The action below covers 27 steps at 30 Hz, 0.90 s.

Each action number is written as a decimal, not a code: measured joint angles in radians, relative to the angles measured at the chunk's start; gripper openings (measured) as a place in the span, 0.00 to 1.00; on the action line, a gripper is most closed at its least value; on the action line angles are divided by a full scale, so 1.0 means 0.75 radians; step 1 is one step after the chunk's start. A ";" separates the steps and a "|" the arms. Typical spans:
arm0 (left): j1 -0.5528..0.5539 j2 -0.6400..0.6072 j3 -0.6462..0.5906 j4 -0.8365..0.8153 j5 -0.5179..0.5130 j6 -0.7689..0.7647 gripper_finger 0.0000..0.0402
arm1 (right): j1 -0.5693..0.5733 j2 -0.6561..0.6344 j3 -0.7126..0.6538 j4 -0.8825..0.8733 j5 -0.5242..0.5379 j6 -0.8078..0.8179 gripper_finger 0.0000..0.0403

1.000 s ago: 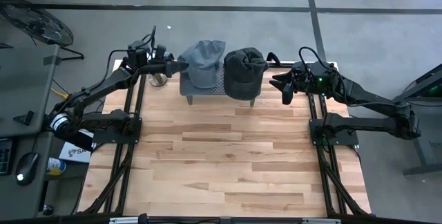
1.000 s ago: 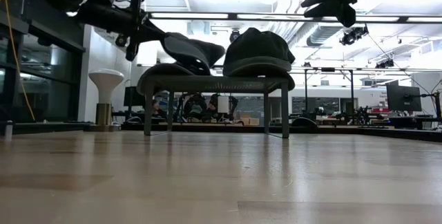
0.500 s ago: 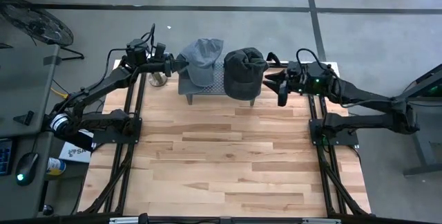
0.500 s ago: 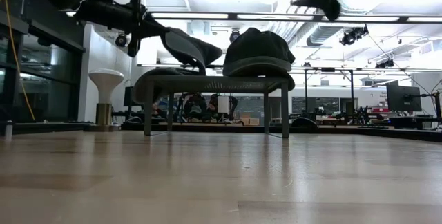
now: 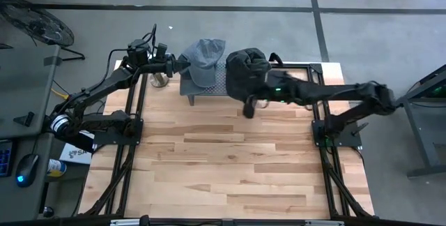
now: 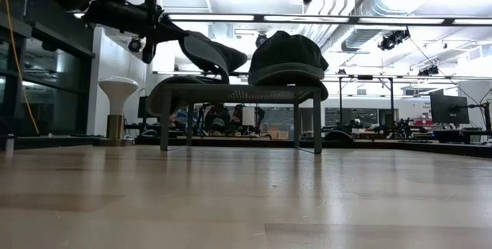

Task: Pick & Place hat
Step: Stack the gray cap on top of the other gray cap on the shelf

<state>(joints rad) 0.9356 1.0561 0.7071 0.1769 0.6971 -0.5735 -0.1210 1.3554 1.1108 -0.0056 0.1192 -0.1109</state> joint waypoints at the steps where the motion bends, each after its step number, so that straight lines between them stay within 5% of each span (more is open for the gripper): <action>1: 0.000 0.000 0.000 0.000 0.000 0.000 0.00 | 0.012 0.048 0.044 -0.016 0.004 -0.049 0.35; 13: 0.000 -0.001 0.001 0.000 -0.001 0.000 0.00 | 0.106 0.550 0.461 -0.066 0.088 -0.610 0.35; 27: 0.000 0.000 0.001 0.000 -0.004 -0.001 0.00 | 0.110 0.886 0.622 -0.025 0.411 -1.016 0.35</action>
<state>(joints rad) 0.9356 1.0559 0.7074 0.1772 0.6939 -0.5739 -0.0383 2.0201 1.5770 -0.0246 0.4271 -0.8732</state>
